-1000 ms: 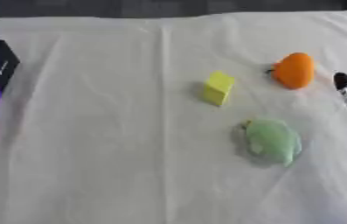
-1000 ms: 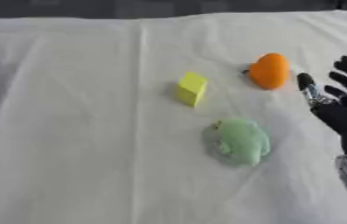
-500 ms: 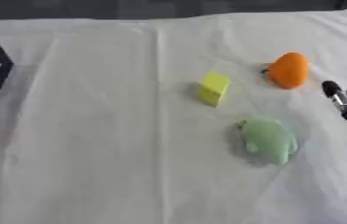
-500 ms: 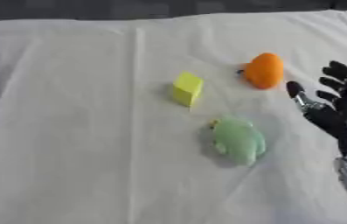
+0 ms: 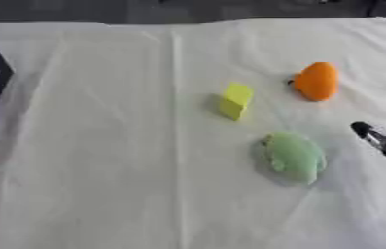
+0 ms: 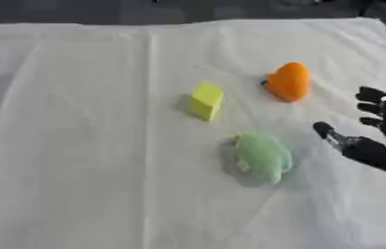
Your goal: Pick up the objects with one hand, pass them to the other hand, and then place them into the box on the other side of the table.
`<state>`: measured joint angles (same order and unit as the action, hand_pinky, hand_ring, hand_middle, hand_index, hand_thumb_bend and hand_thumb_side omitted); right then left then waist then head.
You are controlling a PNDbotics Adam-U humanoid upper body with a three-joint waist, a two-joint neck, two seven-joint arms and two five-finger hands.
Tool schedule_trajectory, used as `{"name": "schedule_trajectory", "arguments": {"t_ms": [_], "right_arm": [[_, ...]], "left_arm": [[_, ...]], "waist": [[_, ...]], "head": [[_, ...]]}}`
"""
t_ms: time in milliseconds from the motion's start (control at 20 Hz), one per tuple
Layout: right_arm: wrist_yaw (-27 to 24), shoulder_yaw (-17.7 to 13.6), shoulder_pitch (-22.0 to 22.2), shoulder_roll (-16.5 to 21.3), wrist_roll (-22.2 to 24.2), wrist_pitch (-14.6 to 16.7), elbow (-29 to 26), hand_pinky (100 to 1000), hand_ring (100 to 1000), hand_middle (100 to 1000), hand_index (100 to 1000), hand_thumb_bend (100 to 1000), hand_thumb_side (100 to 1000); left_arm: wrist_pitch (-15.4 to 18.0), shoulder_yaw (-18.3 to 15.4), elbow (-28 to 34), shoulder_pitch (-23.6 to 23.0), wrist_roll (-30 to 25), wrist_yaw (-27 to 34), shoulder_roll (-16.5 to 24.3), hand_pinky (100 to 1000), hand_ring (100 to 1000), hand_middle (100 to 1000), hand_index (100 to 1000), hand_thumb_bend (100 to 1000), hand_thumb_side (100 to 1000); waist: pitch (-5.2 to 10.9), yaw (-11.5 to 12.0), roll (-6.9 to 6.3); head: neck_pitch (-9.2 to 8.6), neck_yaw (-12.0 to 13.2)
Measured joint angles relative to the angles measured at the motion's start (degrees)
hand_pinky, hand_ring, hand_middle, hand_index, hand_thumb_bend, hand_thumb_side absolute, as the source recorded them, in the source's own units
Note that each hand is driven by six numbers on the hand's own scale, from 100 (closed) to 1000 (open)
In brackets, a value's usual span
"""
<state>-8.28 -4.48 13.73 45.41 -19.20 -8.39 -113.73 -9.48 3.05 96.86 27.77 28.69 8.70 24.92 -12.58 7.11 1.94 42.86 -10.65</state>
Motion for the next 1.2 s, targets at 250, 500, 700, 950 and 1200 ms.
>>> {"name": "schedule_trajectory", "arguments": {"t_ms": [250,500,700,950,1200], "right_arm": [[-0.4,1.4,-0.3,7.2,4.2,-1.7,0.0,843,883,854,901,648,275],[-2.7,0.7,-1.8,14.0,8.4,-2.9,0.0,845,884,856,906,648,290],[-5.1,0.7,-4.5,18.1,10.5,-4.5,0.0,849,885,859,912,652,300],[-6.2,2.6,-8.1,22.6,13.2,-7.6,-0.2,845,874,854,923,659,322],[-7.4,6.3,-11.6,25.7,15.7,-11.8,-0.3,827,858,843,921,710,322]], "left_arm": [[-0.3,0.0,0.0,-0.1,0.0,0.1,1.0,746,666,714,819,100,791],[-0.5,0.0,0.2,-0.1,-0.2,0.4,2.6,747,667,715,819,100,782],[-0.8,0.0,0.7,-0.4,-0.4,0.6,3.6,747,667,715,818,100,787],[-1.2,0.0,0.7,-1.6,-0.2,0.8,4.2,748,666,715,818,100,786],[-1.5,0.0,0.4,-2.8,0.0,0.8,5.3,749,667,715,819,100,786]], "waist": [[0.0,-1.1,0.2],[0.0,-1.4,0.21],[0.0,-1.4,0.21],[0.53,-1.8,0.21],[0.85,-2.2,0.21]], "head": [[0.13,-0.2],[0.35,-0.5],[0.42,-0.7],[0.53,-1.0],[0.9,-1.1]]}}
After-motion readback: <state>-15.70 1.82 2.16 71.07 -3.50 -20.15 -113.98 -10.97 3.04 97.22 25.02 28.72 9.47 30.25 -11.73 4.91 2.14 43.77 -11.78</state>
